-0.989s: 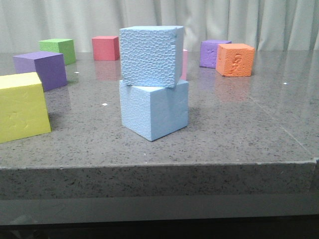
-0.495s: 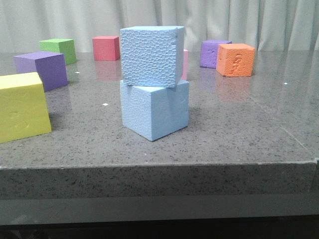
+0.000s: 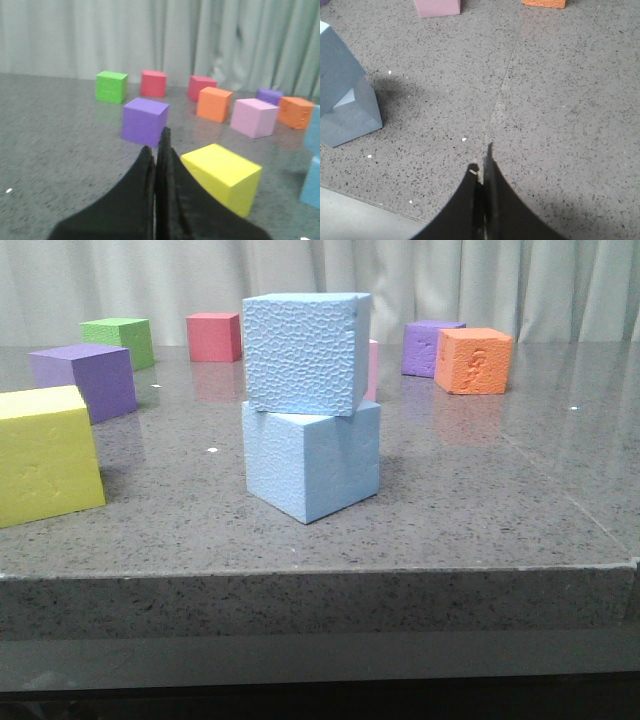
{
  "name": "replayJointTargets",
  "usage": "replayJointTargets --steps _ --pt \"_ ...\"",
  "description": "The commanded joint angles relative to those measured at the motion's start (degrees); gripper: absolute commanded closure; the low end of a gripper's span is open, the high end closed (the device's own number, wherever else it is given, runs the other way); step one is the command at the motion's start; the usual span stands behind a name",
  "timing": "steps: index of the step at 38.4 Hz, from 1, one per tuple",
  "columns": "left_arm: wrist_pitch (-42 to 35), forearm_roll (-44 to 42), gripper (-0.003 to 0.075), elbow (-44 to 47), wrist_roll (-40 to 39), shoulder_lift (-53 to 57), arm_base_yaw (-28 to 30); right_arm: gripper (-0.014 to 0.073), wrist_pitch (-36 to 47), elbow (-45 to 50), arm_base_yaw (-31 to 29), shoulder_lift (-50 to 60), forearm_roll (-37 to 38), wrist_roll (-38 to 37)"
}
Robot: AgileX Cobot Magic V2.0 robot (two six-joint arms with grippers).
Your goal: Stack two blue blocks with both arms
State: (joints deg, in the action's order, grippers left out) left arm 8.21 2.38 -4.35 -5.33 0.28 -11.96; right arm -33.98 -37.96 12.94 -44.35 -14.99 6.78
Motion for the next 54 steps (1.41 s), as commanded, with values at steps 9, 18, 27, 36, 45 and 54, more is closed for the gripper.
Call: replayJointTargets --steps 9,18,27,36,45,54 --pt "-1.3 -0.1 0.0741 4.8 -0.6 1.1 12.2 0.0661 3.4 -1.6 -0.5 0.6 -0.2 0.3" --pt "-1.1 -0.1 0.0741 4.8 -0.6 1.1 12.9 0.0661 3.4 -1.6 -0.5 0.6 -0.2 0.3" --pt "-1.1 -0.1 0.0741 4.8 -0.6 1.1 12.9 0.0661 3.4 -1.6 -0.5 0.6 -0.2 0.3" --pt "-1.1 -0.1 0.0741 4.8 -0.6 1.1 12.9 0.0661 3.4 -1.6 -0.5 0.6 -0.2 0.3" --pt "-1.1 -0.1 0.0741 4.8 -0.6 1.1 12.9 0.0661 3.4 -1.6 -0.5 0.6 -0.2 0.3" --pt "-1.1 -0.1 0.0741 4.8 -0.6 1.1 12.9 0.0661 7.4 0.8 -0.4 1.4 2.9 0.3"
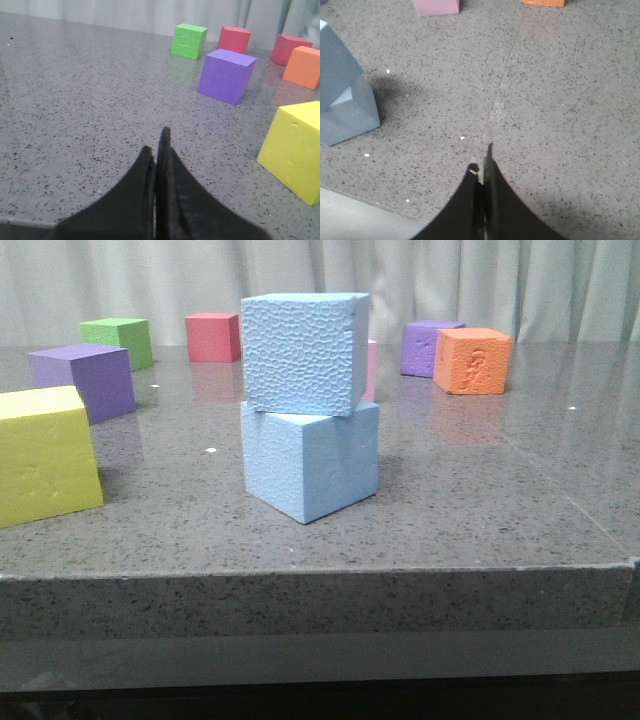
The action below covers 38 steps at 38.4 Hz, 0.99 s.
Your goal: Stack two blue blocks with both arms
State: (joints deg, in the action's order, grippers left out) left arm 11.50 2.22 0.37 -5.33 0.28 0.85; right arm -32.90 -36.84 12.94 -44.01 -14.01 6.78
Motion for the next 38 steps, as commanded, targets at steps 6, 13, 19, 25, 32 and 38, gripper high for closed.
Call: replayJointTargets --steps 6,13,19,25,32,38 --pt "-4.4 0.0 0.0741 0.1 -0.6 1.1 0.1 0.0661 20.8 9.1 -0.6 7.7 6.8 0.3" --pt "-4.4 0.0 0.0741 0.1 -0.6 1.1 0.1 0.0661 32.9 21.9 -4.1 18.9 7.9 0.3" --pt "-4.4 0.0 0.0741 0.1 -0.6 1.1 0.1 0.0661 32.1 29.9 -9.3 28.7 7.9 0.3" --pt "-4.4 0.0 0.0741 0.1 -0.6 1.1 0.1 0.0661 29.8 35.1 -10.4 37.1 7.9 0.3" --pt "-4.4 0.0 0.0741 0.1 -0.6 1.1 0.1 0.0661 25.4 38.1 -10.4 45.2 7.9 0.3" --pt "-4.4 0.0 0.0741 0.1 -0.6 1.0 0.1 0.0661 24.7 38.1 -10.5 45.7 7.9 0.3"
